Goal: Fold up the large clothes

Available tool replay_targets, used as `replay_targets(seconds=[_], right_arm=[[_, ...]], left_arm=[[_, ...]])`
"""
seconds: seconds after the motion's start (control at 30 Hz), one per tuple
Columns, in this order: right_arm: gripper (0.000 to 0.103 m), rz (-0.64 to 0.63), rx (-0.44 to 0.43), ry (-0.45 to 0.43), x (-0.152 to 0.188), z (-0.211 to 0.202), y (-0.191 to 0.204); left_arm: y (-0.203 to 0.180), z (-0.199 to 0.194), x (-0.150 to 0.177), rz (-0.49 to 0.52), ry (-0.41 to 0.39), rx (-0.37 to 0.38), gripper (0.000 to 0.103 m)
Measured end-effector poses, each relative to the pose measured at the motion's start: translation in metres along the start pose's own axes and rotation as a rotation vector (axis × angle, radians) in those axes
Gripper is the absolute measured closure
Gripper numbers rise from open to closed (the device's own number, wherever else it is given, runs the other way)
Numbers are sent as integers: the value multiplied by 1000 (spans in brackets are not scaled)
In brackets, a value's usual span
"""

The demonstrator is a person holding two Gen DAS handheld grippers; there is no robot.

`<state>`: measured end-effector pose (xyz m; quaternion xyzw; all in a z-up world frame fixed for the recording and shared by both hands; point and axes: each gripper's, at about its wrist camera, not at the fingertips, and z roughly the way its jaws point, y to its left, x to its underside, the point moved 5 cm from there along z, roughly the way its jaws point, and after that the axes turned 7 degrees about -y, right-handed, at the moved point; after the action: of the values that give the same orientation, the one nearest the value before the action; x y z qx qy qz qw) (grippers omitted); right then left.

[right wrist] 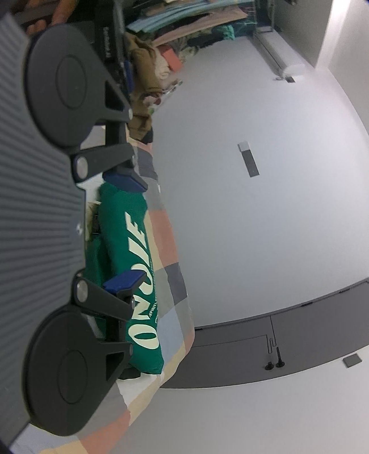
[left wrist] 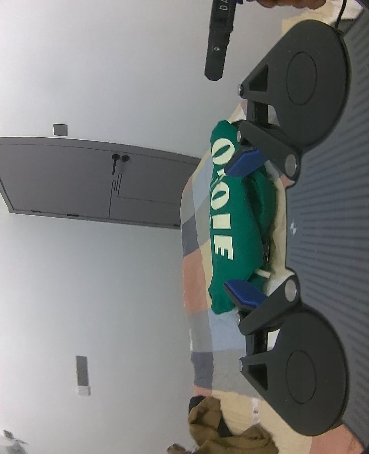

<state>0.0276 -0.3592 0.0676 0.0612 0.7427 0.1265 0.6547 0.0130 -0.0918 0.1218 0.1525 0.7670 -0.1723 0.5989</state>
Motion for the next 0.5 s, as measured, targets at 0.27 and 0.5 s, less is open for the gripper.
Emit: replay_targets(seconds=[0.27, 0.5], right_arm=[[40, -28, 59, 52, 28, -5, 16], [40, -49, 102, 56, 42, -10, 15]], left_arm=[[-2, -17, 21, 3, -3, 1, 20], [2, -22, 32, -15, -9, -25, 20]])
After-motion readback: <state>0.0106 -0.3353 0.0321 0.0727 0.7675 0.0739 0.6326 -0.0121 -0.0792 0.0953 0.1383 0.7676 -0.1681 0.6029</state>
